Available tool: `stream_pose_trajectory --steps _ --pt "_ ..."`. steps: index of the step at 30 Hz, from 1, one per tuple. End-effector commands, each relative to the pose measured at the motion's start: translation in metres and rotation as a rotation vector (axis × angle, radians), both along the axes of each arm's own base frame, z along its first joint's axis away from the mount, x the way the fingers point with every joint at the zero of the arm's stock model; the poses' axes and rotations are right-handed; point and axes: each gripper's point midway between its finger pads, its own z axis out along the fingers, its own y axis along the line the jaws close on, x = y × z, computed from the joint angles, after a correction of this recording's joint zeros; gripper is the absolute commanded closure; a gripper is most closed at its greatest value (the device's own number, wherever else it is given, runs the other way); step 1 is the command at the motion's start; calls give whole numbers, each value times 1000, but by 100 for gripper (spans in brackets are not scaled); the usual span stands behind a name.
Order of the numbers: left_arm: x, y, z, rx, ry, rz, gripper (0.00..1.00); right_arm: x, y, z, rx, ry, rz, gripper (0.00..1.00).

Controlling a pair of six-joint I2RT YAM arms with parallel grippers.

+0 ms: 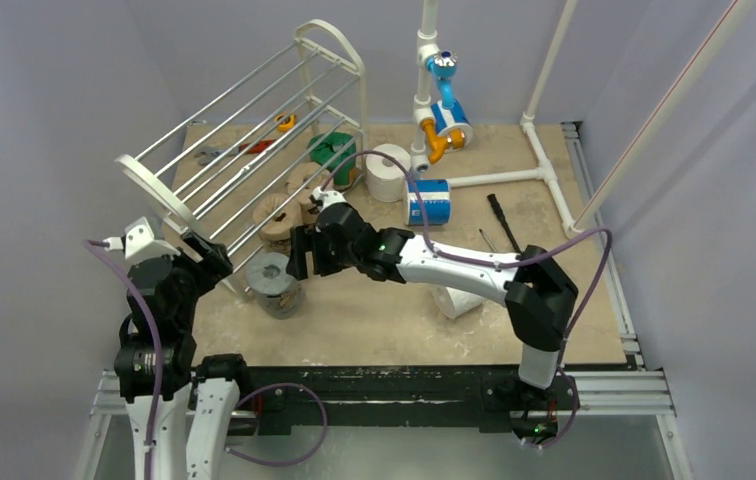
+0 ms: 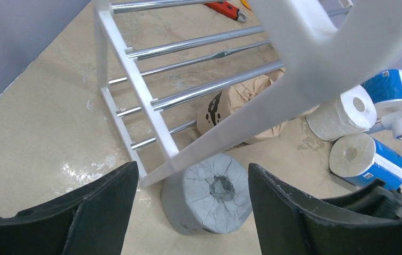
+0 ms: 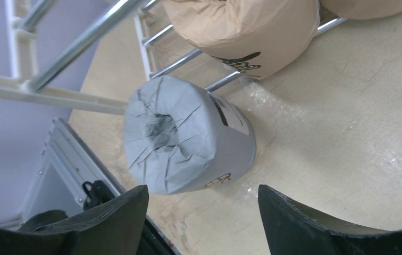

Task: Place and organize the paper towels onto the shelf
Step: Move the shelf to the center of the board, then pick up the paper towel from the center of the board.

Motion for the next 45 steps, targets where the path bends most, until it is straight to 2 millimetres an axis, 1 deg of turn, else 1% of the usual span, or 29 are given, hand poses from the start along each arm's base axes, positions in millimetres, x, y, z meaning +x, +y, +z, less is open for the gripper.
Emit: stream_pose_trajectory --steps 1,5,7,9,11,14,15,18,21,26,33,38,40,45 --pt "30 -3 17 71 -83 -70 27 -7 -4 43 98 -76 41 24" --pt "41 -1 22 99 -114 -77 31 -17 -20 47 111 -89 49 24" --pt "44 -4 23 106 -126 -96 34 -22 -29 50 123 -93 48 24" --pt "47 -10 22 102 -126 -133 39 -28 -39 52 129 -84 41 24" --pt "47 -16 18 87 -124 -168 44 -27 -51 58 122 -112 19 24" --pt "47 -28 12 48 -135 -222 51 -25 -63 67 116 -149 -7 23" --pt "47 -31 10 34 -134 -233 54 -24 -66 72 118 -163 -12 23" --pt "46 -37 5 -4 -130 -251 60 -21 -74 79 105 -192 -34 23" --pt "45 -44 0 -40 -125 -276 65 -17 -79 79 87 -207 -56 22" --pt "42 -52 3 -89 -138 -296 68 -15 -79 72 66 -188 -76 22" --pt "35 -64 8 -167 -151 -325 70 -11 -77 62 45 -149 -112 20" --pt "35 -76 7 -212 -152 -360 71 -14 -68 56 53 -96 -109 17" --pt "35 -86 4 -214 -138 -392 71 -14 -61 54 48 -74 -96 17" --pt "36 -101 -4 -201 -107 -430 70 -13 -51 40 36 -43 -93 17"
